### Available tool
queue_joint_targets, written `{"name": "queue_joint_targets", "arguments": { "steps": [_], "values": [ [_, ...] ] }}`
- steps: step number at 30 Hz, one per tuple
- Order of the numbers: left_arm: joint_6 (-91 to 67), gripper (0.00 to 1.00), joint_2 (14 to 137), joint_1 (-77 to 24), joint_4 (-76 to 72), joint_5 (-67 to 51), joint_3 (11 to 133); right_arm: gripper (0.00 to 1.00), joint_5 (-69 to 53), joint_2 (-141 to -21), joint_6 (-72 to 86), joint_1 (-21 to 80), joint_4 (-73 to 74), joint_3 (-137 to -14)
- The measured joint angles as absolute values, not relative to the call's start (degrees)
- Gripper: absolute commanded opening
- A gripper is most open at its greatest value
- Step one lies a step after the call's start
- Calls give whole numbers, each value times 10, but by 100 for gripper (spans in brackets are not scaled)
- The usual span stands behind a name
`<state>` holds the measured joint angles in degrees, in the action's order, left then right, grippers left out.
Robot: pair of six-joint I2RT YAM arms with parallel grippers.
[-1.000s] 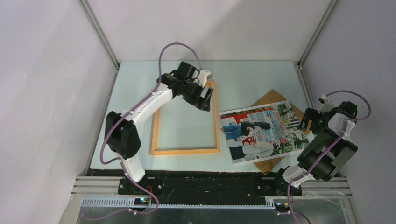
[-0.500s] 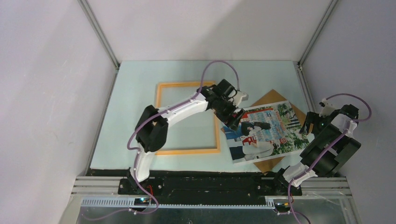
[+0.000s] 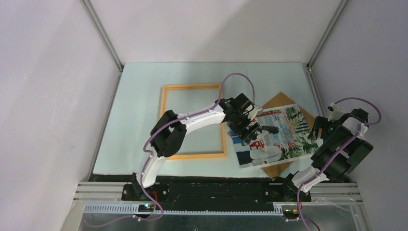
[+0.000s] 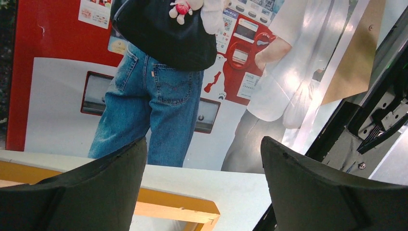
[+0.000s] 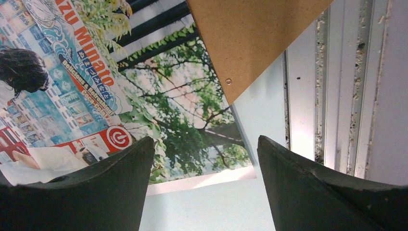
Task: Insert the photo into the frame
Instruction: Pick up the photo at the center of the board.
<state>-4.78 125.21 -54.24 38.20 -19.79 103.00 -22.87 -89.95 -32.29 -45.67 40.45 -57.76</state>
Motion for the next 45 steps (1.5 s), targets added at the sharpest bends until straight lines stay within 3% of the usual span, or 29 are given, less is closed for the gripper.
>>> {"name": "queue_joint_targets", "arguments": {
  "steps": [45],
  "values": [
    [-62, 89, 1269, -550, 311, -203, 990, 79, -230, -964, -346, -436, 374, -577]
  ]
}}
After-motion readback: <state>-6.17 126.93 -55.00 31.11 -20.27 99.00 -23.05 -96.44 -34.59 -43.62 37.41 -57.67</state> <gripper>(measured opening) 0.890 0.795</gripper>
